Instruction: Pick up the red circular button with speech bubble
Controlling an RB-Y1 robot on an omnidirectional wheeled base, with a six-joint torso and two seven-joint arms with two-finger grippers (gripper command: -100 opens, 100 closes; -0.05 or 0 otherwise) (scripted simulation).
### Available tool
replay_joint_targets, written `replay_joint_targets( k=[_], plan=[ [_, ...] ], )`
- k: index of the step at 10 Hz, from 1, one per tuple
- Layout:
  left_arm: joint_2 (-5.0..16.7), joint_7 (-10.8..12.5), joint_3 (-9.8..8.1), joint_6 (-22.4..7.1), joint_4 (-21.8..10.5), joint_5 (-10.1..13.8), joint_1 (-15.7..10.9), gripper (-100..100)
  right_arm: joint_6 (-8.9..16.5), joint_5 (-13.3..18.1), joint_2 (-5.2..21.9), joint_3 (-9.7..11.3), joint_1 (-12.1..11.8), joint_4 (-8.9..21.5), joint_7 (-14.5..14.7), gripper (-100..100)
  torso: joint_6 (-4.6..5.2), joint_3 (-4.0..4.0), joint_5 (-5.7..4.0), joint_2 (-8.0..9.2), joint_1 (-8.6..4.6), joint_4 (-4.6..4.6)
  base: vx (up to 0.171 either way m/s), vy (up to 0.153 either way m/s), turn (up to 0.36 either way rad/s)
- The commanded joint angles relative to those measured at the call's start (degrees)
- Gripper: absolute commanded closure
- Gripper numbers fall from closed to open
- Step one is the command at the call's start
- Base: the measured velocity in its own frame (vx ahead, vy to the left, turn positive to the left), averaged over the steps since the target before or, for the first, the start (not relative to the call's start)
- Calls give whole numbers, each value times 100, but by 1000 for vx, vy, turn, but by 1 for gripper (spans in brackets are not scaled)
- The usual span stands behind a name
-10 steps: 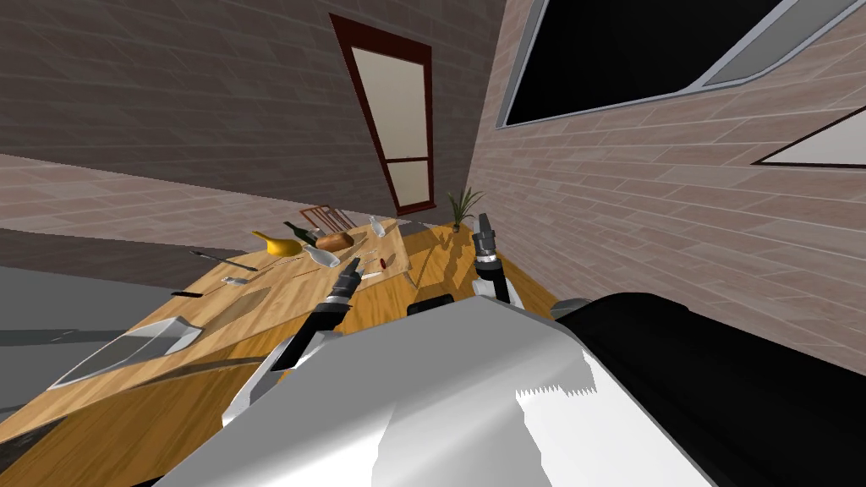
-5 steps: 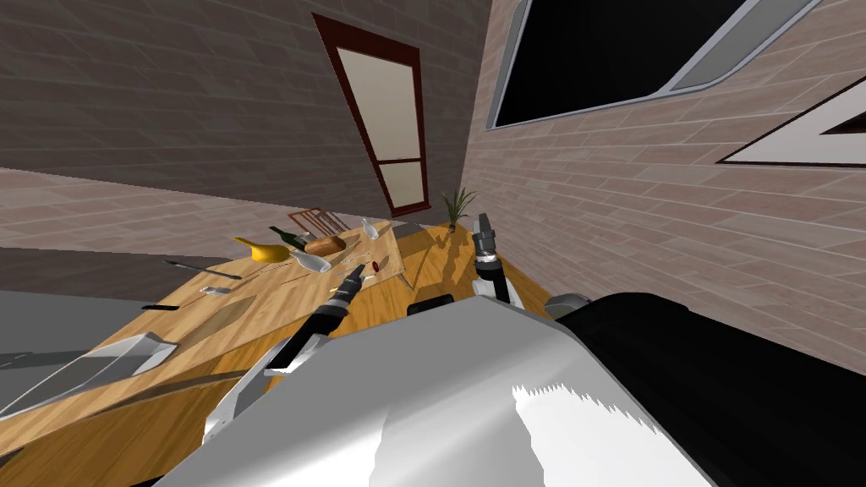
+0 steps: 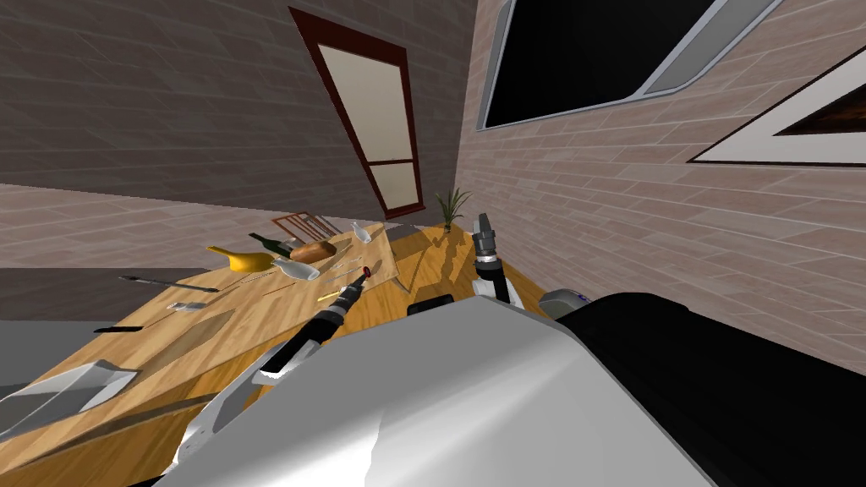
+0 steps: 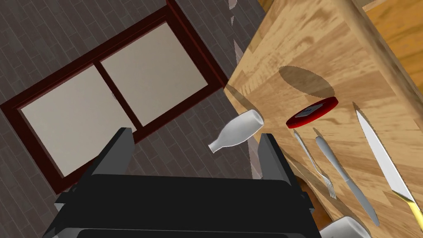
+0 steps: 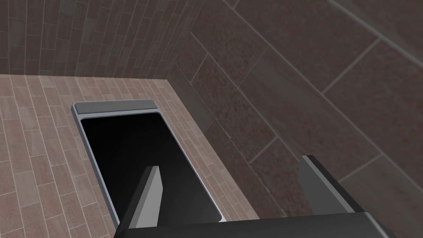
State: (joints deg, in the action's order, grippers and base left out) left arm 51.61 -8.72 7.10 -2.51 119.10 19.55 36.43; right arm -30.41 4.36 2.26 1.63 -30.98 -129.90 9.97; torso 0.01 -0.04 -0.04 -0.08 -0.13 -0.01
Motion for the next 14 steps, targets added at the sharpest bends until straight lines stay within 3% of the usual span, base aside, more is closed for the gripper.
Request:
replay_joint_targets(
  k=[1, 2, 3, 4, 5, 6, 8, 9, 12, 13, 14],
  plan=[
    [286, -114, 165, -211, -139, 153, 42, -100, 0, 0, 0, 0, 0, 0, 0, 0, 0, 0, 0, 0, 0, 0, 64, -71, -158],
    [378, -114, 165, -211, -139, 153, 42, -100, 0, 0, 0, 0, 0, 0, 0, 0, -1, -5, -1, -8, -6, -2, 61, -52, -31],
    [587, -168, 280, -327, -253, 258, 54, -100, 0, 0, 0, 0, -1, 0, 0, 0, -4, -5, -1, -8, -2, -2, 54, -48, -82],
    [634, -168, 280, -327, -253, 258, 54, -100, 0, 0, 0, 0, 0, 0, 0, 0, -1, -4, 0, -7, 0, -2, 44, -34, -61],
    [857, -216, 402, -438, -369, 357, 61, -100, 0, 0, 0, 0, -1, 0, 0, 0, -3, -2, 1, -4, 4, -1, 65, -34, -103],
    [885, -216, 402, -438, -369, 357, 61, -100, 0, 0, 0, 0, -1, 0, 0, 0, -1, -5, 1, -9, 6, -2, 59, -26, -51],
    [1270, -293, 660, -644, -607, 536, 56, -100, 0, 0, 0, 0, -1, 0, 0, 0, -2, -6, 1, -11, 6, -2, 86, -38, -120],
    [1368, -293, 660, -644, -607, 536, 56, -100, 0, 0, 0, 0, -1, 0, 0, 0, -1, -12, 1, -21, 4, -4, 79, -27, -62],
    [1952, -373, 1068, -915, -973, 760, 16, -100, 0, 0, 0, -1, -1, 0, 0, 0, -2, -17, 2, -29, 9, -6, 117, -22, -133],
    [2034, -373, 1068, -915, -973, 760, 16, -100, 0, 0, 1, -1, -2, 0, 0, 0, -2, -21, 2, -36, 11, -8, 104, 1, -54],
    [2234, -392, 1205, -996, -1092, 825, -3, -100, 0, 0, 1, -1, -2, 0, 0, 0, -4, -17, 3, -28, 16, -7, 92, 2, -96]
  ],
)
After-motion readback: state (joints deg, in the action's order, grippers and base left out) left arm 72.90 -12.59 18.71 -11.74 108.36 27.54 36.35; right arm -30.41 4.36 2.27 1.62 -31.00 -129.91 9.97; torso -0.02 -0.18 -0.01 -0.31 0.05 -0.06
